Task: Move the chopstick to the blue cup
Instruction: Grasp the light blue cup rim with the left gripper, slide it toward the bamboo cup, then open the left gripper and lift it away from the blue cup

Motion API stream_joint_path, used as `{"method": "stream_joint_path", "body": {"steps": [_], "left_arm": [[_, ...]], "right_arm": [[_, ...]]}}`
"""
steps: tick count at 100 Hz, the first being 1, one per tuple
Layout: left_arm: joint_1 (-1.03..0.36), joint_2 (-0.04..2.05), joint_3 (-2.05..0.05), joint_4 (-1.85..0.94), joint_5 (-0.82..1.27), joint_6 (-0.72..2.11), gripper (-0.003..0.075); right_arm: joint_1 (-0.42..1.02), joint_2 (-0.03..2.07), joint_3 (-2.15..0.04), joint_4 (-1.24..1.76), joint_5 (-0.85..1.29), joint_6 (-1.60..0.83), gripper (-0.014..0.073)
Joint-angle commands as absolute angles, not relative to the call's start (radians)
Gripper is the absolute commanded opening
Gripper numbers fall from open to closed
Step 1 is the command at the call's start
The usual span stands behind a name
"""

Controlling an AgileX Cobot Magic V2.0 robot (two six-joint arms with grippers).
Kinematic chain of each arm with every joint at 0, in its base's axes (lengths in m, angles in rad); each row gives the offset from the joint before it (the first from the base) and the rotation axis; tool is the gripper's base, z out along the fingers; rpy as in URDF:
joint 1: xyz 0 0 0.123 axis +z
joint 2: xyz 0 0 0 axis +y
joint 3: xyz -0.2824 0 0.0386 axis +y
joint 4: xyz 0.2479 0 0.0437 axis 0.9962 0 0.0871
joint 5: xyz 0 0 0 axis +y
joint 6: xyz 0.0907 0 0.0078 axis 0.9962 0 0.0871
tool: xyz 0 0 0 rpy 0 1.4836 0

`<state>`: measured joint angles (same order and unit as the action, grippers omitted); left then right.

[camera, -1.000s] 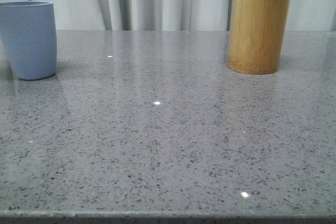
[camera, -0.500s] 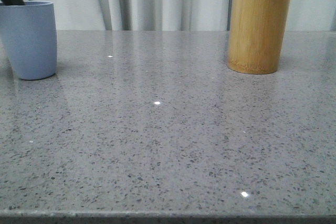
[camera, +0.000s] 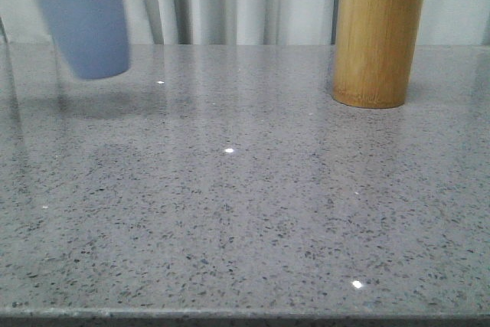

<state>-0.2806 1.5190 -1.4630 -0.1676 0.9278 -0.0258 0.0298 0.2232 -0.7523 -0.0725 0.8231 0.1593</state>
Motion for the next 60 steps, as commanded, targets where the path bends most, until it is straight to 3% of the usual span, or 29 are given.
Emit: {"method": "stream_joint_path", "body": {"steps": [1,26,60], "left_arm": [[-0.352,1.5,-1.542,-0.186,0.892,-0.02,-0.0019],[-0.525,1.622,-1.695,-0.15,0.896,-0.02,-0.0019],[-0.607,1.766,-1.766,-0.087,0.905,-0.02,-0.0019]], "right_arm": [[0.028,0.246,-0.78,-0.081,0.741,0.155,0.0573],[0.028,0.246,-0.78,-0.081,0.741,0.155,0.0573],[0.028,0.246,-0.78,-0.081,0.741,0.155,0.0573]]}}
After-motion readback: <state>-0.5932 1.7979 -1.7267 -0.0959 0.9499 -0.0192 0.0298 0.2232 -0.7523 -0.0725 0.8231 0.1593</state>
